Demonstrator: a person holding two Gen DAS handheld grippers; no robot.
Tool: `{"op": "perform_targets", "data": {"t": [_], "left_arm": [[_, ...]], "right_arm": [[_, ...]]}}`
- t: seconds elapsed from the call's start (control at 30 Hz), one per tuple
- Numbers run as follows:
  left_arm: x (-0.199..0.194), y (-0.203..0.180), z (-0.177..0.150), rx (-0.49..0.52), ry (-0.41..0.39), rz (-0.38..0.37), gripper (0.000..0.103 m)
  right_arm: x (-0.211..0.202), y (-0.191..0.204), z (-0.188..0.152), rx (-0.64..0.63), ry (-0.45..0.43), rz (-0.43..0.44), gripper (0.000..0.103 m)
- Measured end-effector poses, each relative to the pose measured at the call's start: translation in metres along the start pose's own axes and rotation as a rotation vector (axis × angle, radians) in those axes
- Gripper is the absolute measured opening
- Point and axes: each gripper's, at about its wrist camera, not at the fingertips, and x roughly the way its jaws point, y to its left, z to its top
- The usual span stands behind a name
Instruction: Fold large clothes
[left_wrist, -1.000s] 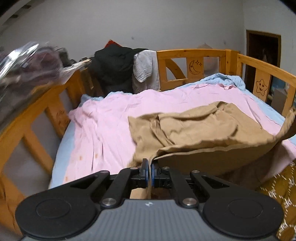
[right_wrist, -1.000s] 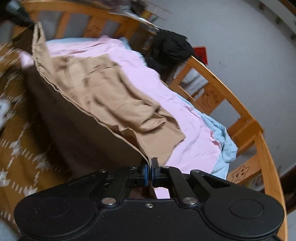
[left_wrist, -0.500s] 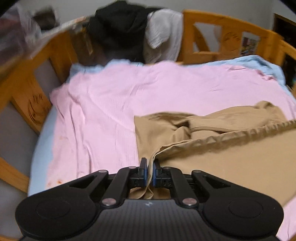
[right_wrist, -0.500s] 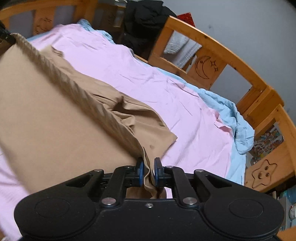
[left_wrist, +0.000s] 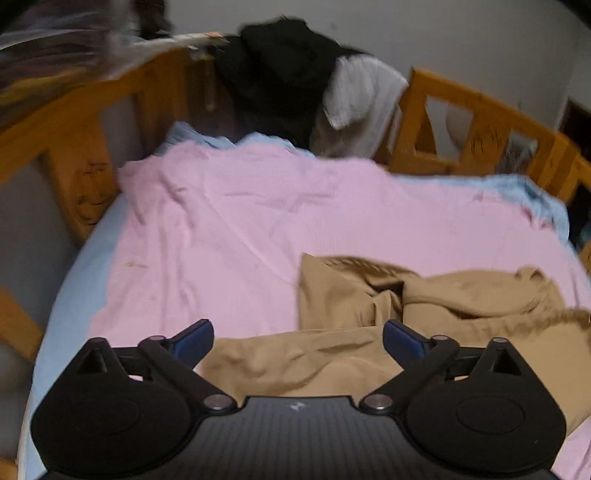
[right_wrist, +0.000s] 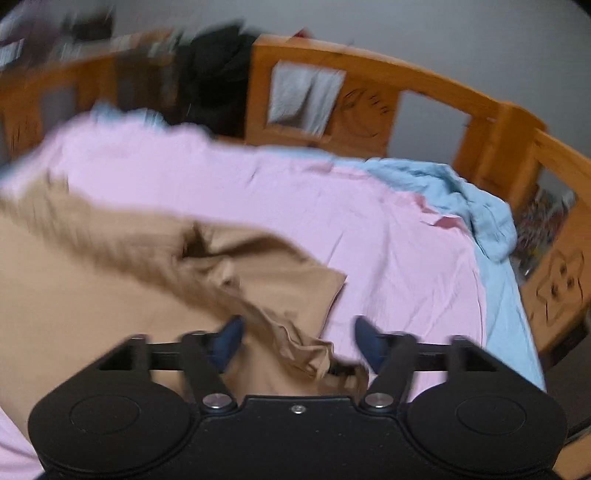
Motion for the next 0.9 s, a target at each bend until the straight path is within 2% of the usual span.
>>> {"op": "perform_targets", "data": {"t": [0.13,0.23,0.27,0.43,0.53,0.57,0.6,0.63,0.67,0.7,0.8,0.9], "left_arm": [[-0.027,0.029,-0.026,-0.095,-0.032,-0.004,0.102],[-0.041,0.053,-0.066,-0.207,-0.024,-0.044,0.102],[-0.043,0.060,-0.081,-0.251,-0.019,-0.062,0.100],[-0.041,0.080,-0.135,-0.438,0.011,-0.134,0.079],[-0.034,0.085,-0.152,-0.509,0.015,-0.197,0.055],[-0.032,0.083,-0.155,-0.513,0.020,-0.213,0.040],[-0.031,0.080,-0.156,-0.505,0.021,-0.220,0.032],[-0.031,0.078,-0.154,-0.486,0.013,-0.206,0.029],[-0.034,0.076,-0.152,-0.462,0.001,-0.195,0.017],[-0.036,0.073,-0.149,-0.436,-0.006,-0.187,0.014],[-0.058,0.065,-0.132,-0.330,-0.067,-0.147,0.010],[-0.077,0.054,-0.118,-0.177,-0.085,-0.146,0.008]], "right_arm": [[-0.034,-0.025,-0.020,0.229,-0.062,0.000,0.087],[-0.061,-0.033,-0.054,0.363,-0.076,0.003,0.088],[-0.070,-0.034,-0.067,0.425,-0.056,0.012,0.088],[-0.091,-0.030,-0.112,0.575,-0.053,0.017,0.084],[-0.084,-0.029,-0.113,0.615,-0.026,0.025,0.065],[-0.080,-0.029,-0.113,0.624,-0.022,0.025,0.055],[-0.077,-0.028,-0.113,0.630,-0.015,0.027,0.047],[-0.074,-0.028,-0.115,0.636,-0.005,0.028,0.041],[-0.071,-0.027,-0.117,0.642,0.003,0.032,0.026],[-0.069,-0.026,-0.119,0.644,0.009,0.028,0.015],[-0.076,-0.028,-0.117,0.625,-0.022,0.022,0.008],[-0.093,-0.029,-0.103,0.572,-0.066,0.010,0.007]]}}
